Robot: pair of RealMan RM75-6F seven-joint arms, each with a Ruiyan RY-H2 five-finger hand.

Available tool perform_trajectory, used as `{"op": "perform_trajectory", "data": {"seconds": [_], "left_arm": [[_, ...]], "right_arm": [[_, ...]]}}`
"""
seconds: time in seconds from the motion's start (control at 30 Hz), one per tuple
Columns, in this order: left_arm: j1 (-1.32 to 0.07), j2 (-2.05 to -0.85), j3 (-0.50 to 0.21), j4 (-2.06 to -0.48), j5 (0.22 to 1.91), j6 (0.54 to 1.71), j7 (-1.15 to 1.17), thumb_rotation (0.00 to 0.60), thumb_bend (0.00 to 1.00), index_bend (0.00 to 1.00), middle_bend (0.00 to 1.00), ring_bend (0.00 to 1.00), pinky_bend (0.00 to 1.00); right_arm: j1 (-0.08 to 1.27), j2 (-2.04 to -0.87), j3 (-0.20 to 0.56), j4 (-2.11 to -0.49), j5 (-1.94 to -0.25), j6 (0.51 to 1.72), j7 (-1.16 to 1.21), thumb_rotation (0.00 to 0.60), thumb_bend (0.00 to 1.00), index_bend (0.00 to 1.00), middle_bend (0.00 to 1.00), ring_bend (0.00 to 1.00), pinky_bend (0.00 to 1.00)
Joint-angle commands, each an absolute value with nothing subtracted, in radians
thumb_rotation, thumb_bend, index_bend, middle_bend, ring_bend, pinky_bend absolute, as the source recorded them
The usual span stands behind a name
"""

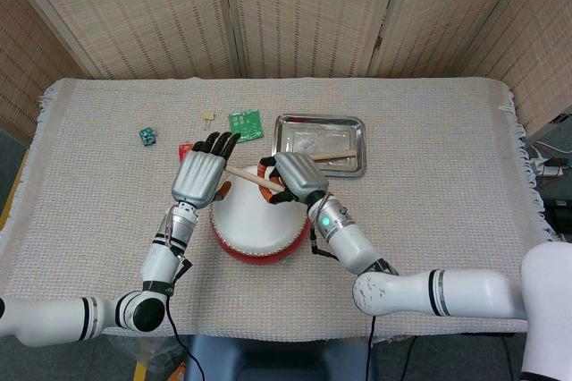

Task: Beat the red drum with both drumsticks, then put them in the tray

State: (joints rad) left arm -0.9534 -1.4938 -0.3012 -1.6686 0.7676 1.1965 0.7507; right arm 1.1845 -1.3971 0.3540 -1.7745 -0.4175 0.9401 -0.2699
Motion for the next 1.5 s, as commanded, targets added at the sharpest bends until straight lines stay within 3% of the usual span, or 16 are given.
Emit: {"op": "perform_trajectory", "data": {"seconds": [0.03,0.33,0.6,0.77,1.07,1.17,1.5], "left_arm": [[-0.950,-1.486,-0.304,-1.668,0.762,1.192,0.742,0.600,0.33,0.00,0.04,0.05,0.22],[-0.920,-1.444,-0.305,-1.656,0.758,1.183,0.682,0.600,0.33,0.00,0.03,0.03,0.21],[-0.892,-1.402,-0.299,-1.663,0.781,1.176,0.628,0.600,0.33,0.00,0.03,0.02,0.21],[-0.876,-1.392,-0.290,-1.662,0.802,1.180,0.603,0.600,0.33,0.00,0.03,0.02,0.21],[-0.856,-1.383,-0.282,-1.663,0.832,1.192,0.573,0.600,0.33,0.00,0.03,0.02,0.20],[-0.837,-1.371,-0.279,-1.671,0.852,1.213,0.557,0.600,0.33,0.00,0.03,0.02,0.20],[-0.817,-1.355,-0.279,-1.672,0.859,1.209,0.539,0.600,0.33,0.00,0.03,0.02,0.21]], "right_arm": [[1.178,-1.388,0.353,-1.780,-0.420,0.940,-0.271,0.600,0.54,1.00,0.91,0.80,0.74],[1.151,-1.342,0.326,-1.773,-0.423,0.921,-0.284,0.600,0.54,1.00,0.91,0.80,0.74],[1.126,-1.295,0.297,-1.697,-0.442,0.821,-0.260,0.600,0.54,1.00,0.91,0.80,0.74],[1.126,-1.283,0.276,-1.600,-0.461,0.695,-0.230,0.600,0.54,1.00,0.91,0.80,0.77],[1.139,-1.340,0.225,-1.429,-0.535,0.604,-0.226,0.600,0.54,1.00,0.91,0.80,0.77],[1.149,-1.411,0.188,-1.282,-0.550,0.545,-0.222,0.600,0.54,1.00,0.91,0.80,0.77],[1.157,-1.532,0.180,-1.036,-0.619,0.420,-0.149,0.600,0.54,1.00,0.91,0.79,0.77]]}}
